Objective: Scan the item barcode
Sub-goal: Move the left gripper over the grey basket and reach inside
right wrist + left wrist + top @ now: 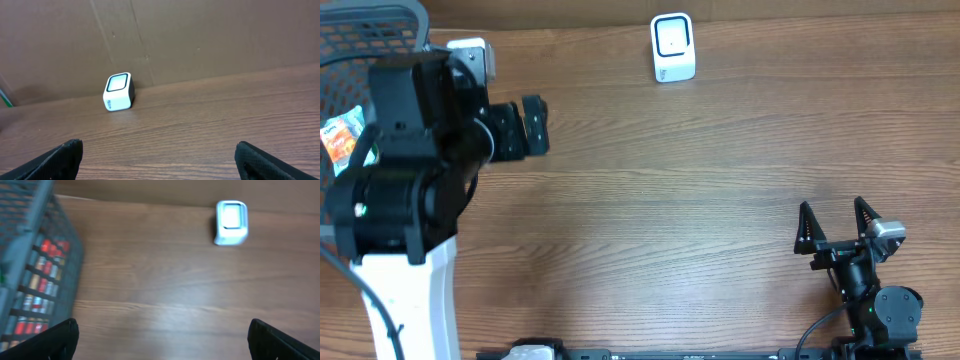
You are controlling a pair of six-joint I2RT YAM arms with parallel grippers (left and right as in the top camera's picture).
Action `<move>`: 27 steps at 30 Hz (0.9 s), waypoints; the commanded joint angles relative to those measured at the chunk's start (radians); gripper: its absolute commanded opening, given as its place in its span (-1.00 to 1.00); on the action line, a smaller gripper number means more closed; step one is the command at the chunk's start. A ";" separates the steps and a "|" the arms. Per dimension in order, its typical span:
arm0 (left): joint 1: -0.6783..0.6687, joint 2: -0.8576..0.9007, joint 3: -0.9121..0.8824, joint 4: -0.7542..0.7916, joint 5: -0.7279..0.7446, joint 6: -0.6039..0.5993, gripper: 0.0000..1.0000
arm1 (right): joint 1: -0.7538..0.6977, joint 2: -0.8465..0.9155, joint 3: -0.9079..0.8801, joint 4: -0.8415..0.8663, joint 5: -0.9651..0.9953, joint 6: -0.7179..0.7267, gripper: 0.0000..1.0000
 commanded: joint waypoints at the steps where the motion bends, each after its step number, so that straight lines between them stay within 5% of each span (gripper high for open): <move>1: 0.005 0.046 0.023 0.053 -0.147 -0.045 0.97 | -0.006 -0.008 -0.011 0.004 -0.002 0.003 1.00; 4: 0.064 0.086 0.023 0.132 -0.193 -0.045 0.83 | -0.006 -0.008 -0.011 0.004 -0.002 0.003 1.00; 10: 0.283 0.179 0.023 0.225 -0.200 -0.056 1.00 | -0.006 -0.008 -0.011 0.004 -0.002 0.003 1.00; 27: 0.716 0.409 0.023 0.373 -0.150 0.033 1.00 | -0.006 -0.008 -0.011 0.004 -0.002 0.003 1.00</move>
